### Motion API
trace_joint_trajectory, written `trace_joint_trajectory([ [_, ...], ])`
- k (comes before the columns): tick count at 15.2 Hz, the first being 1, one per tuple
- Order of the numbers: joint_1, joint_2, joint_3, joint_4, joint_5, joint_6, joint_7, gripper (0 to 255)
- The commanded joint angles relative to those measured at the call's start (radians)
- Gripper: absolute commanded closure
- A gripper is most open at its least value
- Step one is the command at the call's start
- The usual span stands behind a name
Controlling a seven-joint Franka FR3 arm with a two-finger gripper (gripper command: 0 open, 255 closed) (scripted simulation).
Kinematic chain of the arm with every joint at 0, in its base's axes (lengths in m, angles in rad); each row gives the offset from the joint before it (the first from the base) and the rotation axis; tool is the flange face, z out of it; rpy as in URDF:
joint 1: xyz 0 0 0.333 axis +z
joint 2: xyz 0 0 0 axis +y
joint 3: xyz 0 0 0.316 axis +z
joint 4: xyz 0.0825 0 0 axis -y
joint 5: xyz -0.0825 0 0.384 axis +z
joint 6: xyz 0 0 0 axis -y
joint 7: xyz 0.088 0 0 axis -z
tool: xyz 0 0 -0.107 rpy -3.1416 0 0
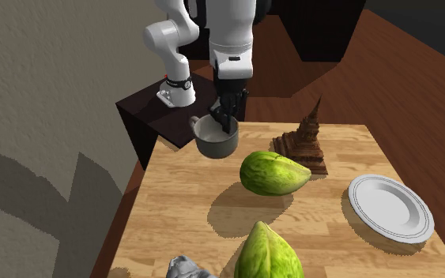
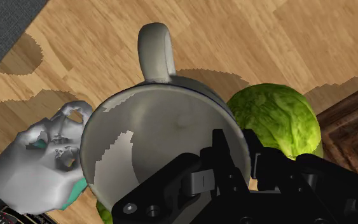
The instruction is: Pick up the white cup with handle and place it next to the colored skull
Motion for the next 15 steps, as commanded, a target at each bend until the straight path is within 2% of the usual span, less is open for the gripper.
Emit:
trace_joint_trajectory([
  [1,-0.010,0.078,-0.004,0.097,0.026,-0.021,-0.024,255],
  [5,-0.051,0.245,-0.006,0.325,0.079,-0.088,-0.073,255],
  [6,-0.068,0.309,-0.006,0.418,0.097,-0.119,-0.088,255],
  [15,-0.070,0.338,0.002,0.339,0.107,-0.011,-0.093,255],
])
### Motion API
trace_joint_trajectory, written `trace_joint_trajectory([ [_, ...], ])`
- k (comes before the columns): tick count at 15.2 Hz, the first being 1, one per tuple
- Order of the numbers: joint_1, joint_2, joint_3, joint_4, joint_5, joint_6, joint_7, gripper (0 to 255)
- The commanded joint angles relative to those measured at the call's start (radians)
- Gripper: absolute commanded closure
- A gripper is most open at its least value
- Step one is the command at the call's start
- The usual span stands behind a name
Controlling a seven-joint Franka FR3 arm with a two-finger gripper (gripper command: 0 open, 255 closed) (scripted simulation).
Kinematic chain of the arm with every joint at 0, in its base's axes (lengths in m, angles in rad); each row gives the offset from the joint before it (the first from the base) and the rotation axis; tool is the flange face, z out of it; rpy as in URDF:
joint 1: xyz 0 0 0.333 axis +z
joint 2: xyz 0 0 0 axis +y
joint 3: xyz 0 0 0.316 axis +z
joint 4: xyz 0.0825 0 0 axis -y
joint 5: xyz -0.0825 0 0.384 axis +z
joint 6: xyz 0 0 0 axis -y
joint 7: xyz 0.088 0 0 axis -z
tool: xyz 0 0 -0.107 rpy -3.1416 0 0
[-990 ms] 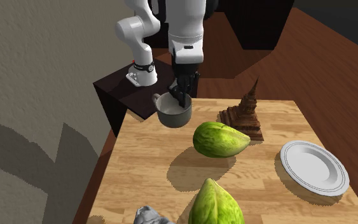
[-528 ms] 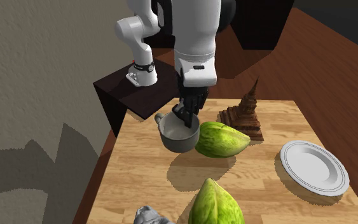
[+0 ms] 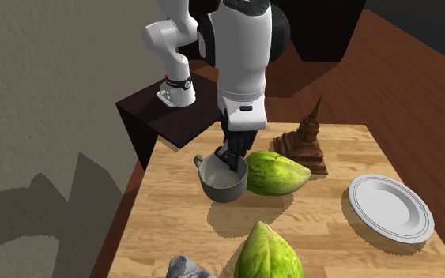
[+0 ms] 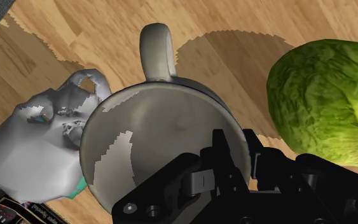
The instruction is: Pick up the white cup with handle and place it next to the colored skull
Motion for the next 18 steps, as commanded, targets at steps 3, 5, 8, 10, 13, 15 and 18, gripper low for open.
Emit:
trace_joint_trajectory([
  [3,-0.001,0.019,0.003,-0.025,0.006,0.045,-0.003,255],
  [5,-0.002,0.029,0.005,-0.038,0.010,0.068,-0.004,255],
  [8,-0.003,0.045,0.008,-0.056,0.015,0.101,-0.007,255],
  [10,-0.004,0.057,0.010,-0.066,0.019,0.122,-0.009,255],
  [13,-0.006,0.075,0.014,-0.080,0.025,0.154,-0.013,255],
  [15,-0.008,0.088,0.016,-0.088,0.029,0.175,-0.015,255],
  [18,-0.010,0.109,0.020,-0.099,0.036,0.206,-0.018,255],
])
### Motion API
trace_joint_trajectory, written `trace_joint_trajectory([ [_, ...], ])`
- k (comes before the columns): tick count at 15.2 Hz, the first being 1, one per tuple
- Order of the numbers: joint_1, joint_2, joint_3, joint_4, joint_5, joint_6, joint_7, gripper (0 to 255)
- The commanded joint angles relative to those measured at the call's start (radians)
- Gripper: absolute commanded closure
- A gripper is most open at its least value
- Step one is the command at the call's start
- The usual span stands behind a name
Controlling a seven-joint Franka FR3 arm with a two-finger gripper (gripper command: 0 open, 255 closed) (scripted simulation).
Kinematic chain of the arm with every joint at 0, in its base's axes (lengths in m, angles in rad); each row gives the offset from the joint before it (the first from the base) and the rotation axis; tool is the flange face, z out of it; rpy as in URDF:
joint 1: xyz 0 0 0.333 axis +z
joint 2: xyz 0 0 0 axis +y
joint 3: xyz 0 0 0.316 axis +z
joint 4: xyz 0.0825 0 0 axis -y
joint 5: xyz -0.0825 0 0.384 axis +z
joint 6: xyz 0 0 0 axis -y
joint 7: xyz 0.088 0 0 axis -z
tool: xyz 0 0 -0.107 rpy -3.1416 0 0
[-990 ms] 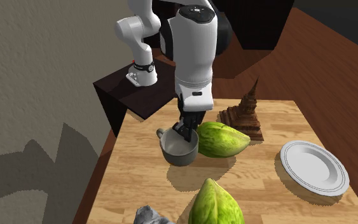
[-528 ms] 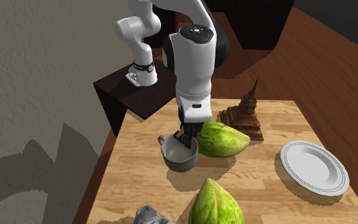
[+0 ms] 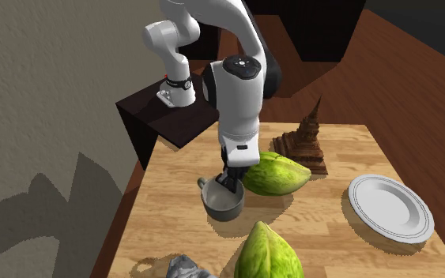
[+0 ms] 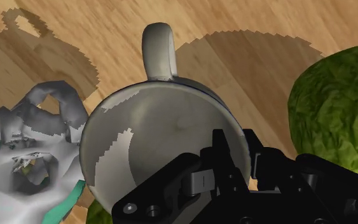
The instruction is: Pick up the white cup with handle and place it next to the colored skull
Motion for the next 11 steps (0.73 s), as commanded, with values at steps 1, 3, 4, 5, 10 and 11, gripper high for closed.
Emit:
trace_joint_trajectory([
  [1,-0.001,0.014,0.003,-0.006,0.004,0.021,-0.001,255],
  [3,-0.003,0.029,0.006,-0.011,0.009,0.041,-0.004,255],
  [4,-0.004,0.037,0.008,-0.013,0.011,0.050,-0.005,255],
  [5,-0.005,0.044,0.009,-0.015,0.014,0.060,-0.006,255],
  [10,-0.011,0.085,0.018,-0.022,0.025,0.107,-0.013,255],
  [11,-0.012,0.094,0.020,-0.023,0.028,0.117,-0.014,255],
])
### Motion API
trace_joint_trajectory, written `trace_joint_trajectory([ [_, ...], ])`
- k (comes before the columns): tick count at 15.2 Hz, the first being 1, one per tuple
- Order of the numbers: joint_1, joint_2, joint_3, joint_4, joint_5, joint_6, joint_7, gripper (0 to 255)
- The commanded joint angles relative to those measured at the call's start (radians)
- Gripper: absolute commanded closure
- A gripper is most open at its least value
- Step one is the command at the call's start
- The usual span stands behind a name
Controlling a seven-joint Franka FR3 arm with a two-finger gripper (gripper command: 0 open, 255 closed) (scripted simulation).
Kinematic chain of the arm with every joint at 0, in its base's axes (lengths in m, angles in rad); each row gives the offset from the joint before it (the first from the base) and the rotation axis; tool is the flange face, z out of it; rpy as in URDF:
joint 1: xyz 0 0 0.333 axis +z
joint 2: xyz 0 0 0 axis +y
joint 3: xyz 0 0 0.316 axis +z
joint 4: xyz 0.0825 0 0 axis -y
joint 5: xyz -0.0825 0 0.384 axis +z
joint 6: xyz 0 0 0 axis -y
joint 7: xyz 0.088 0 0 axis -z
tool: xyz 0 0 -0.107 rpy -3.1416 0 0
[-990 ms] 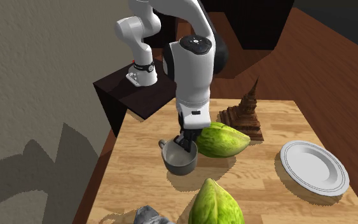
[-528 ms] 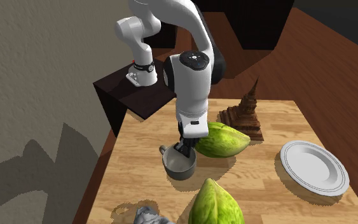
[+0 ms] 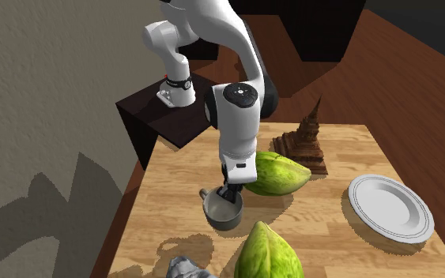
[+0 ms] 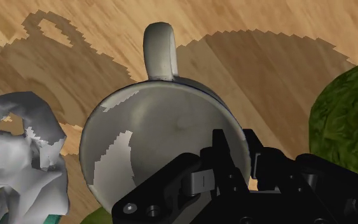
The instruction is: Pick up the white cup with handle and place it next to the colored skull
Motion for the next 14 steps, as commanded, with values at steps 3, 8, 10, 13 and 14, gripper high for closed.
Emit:
trace_joint_trajectory([
  [3,-0.006,0.033,0.007,-0.003,0.009,0.038,-0.006,255],
  [8,-0.012,0.074,0.016,-0.001,0.019,0.075,-0.011,255],
  [10,-0.012,0.074,0.016,-0.001,0.019,0.075,-0.011,255],
  [13,-0.012,0.074,0.016,-0.001,0.020,0.075,-0.011,255],
  [14,-0.012,0.074,0.016,-0.001,0.020,0.075,-0.011,255],
])
